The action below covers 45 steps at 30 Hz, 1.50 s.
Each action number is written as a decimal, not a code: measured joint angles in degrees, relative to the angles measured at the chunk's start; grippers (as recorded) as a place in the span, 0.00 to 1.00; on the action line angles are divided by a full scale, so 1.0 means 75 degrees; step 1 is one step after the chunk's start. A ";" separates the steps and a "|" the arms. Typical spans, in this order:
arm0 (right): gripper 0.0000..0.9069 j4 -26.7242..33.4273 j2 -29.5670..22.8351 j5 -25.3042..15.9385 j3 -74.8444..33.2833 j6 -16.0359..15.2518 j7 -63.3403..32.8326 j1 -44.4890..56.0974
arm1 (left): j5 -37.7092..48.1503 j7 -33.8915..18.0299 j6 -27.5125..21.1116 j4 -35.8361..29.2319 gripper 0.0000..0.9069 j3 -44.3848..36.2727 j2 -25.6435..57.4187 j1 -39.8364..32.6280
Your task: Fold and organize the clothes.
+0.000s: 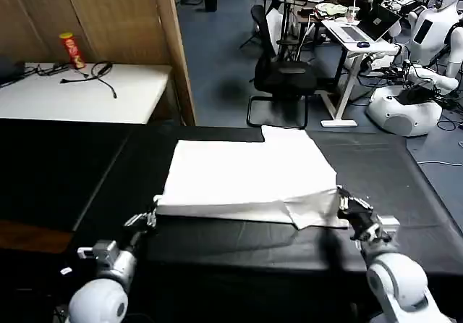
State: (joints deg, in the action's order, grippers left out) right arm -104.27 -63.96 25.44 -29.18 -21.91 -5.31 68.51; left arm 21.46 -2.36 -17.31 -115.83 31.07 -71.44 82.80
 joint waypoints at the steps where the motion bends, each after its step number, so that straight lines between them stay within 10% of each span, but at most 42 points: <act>1: 0.00 0.0137 -0.0012 0.0016 0.0071 0.0006 0.0055 -0.0104 | -0.0044 0.0027 0.0006 0.0090 0.00 -0.0036 0.0055 -0.0083; 4: 0.00 0.0471 -0.0040 0.0042 0.0229 0.0118 0.0273 -0.0360 | -0.0081 0.0040 0.0015 0.0400 0.00 -0.0178 0.0212 -0.0351; 5: 0.17 0.0575 -0.0043 0.0051 0.0271 0.0174 0.0362 -0.0439 | -0.0086 0.0040 0.0020 0.0506 0.97 -0.0220 0.0255 -0.0443; 6: 0.17 0.0655 -0.0042 0.0053 0.0289 0.0244 0.0455 -0.0492 | -0.0087 0.0037 0.0028 0.0623 0.97 -0.0269 0.0296 -0.0539; 7: 0.97 0.0706 -0.0029 0.0056 0.0292 0.0309 0.0545 -0.0519 | -0.0087 0.0036 0.0031 0.0712 0.97 -0.0310 0.0320 -0.0618; 28: 0.97 -0.1105 0.0258 0.0193 -0.0977 -0.0037 0.0505 0.1937 | -0.0132 0.0037 -0.0084 0.0801 0.97 -0.0272 0.0427 -0.0536; 39: 0.45 -0.0921 0.0131 0.0152 -0.1061 0.0122 0.0544 0.2281 | 0.0446 0.0125 -0.0273 0.0713 0.95 -0.0136 0.0425 -0.0231; 45: 0.29 -0.0731 0.0074 0.0143 -0.1042 0.0151 0.0546 0.2253 | 0.0455 0.0223 -0.0277 0.0781 0.57 -0.0153 0.0384 -0.0199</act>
State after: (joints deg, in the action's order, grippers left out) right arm -109.76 -63.41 26.51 -37.00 -20.78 -1.22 85.41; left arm 24.87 -0.69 -19.39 -109.98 29.91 -68.56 81.30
